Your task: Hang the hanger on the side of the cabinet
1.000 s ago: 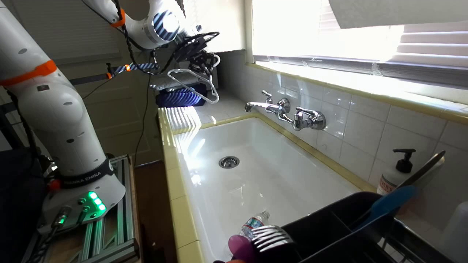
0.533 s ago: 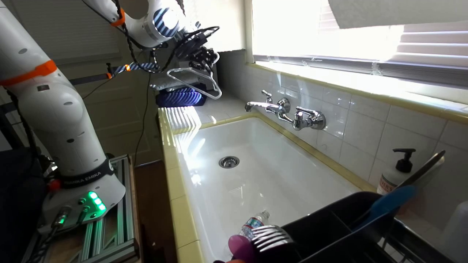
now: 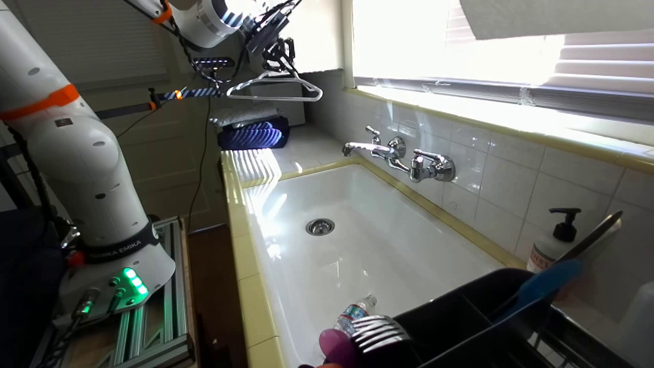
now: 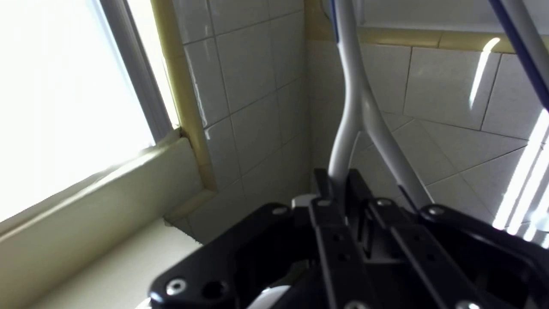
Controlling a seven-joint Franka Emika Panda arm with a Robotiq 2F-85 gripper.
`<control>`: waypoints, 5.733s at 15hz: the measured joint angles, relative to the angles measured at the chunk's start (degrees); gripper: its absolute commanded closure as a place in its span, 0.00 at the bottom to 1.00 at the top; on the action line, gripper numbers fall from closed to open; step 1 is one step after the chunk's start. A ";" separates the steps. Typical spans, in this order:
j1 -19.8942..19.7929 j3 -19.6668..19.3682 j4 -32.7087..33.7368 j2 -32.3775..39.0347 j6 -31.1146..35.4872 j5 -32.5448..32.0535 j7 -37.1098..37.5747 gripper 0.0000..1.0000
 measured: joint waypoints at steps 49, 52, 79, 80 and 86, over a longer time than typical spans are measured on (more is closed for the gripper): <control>10.50 -13.42 28.91 5.48 9.45 20.07 -56.86 0.97; 10.77 -13.58 30.66 5.63 9.02 20.35 -57.72 0.97; 11.11 -13.80 55.45 17.51 -1.36 20.92 -61.17 0.97; 11.08 -13.81 56.38 18.11 -1.86 21.09 -61.18 0.97; 10.79 -13.81 61.12 21.46 -4.34 23.08 -61.82 0.97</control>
